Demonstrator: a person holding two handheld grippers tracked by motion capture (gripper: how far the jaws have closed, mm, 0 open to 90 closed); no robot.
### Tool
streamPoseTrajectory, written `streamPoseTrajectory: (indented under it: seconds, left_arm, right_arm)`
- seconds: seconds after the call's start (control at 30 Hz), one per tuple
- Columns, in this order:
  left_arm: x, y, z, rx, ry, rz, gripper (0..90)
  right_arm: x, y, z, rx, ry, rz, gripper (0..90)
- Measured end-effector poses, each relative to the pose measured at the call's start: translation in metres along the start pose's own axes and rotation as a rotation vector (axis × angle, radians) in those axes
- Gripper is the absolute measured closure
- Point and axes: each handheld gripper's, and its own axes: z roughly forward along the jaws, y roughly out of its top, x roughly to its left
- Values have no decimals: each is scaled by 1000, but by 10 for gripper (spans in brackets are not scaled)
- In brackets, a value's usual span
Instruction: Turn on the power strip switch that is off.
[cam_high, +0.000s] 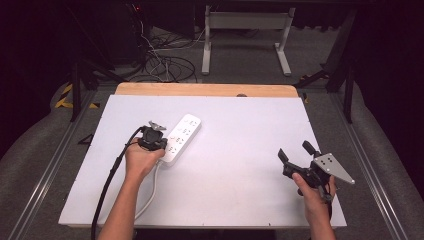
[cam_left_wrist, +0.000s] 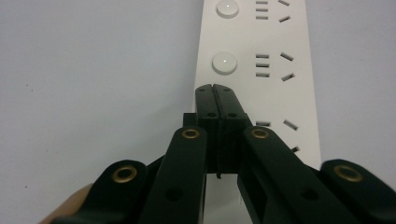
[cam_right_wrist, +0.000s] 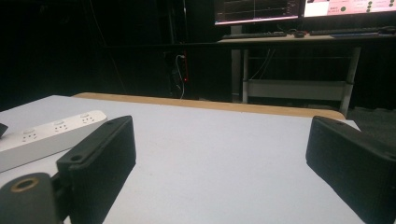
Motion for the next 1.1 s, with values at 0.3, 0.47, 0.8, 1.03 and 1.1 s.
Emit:
streamPoseTrajectory:
  seconds: [0.3,0.47,0.8,1.03,1.1]
  left_arm:
    - [9,-19,-1,-129,-1,-71,900]
    - [16,-23,-16,-213,-15,-83,900]
    - [27,-55,-90,-581,2,-90,900]
    - [28,-83,-124,-726,101,-84,899]
    - [29,-88,-127,-749,103,-107,899]
  right_arm:
    - [-1,0,-1,0,0,4,89]
    - [-2,0,-1,2,1,8,90]
    - [0,0,0,0,4,5,94]
    - [1,2,-1,-8,8,9,95]
    - [1,2,-1,-9,10,12,96]
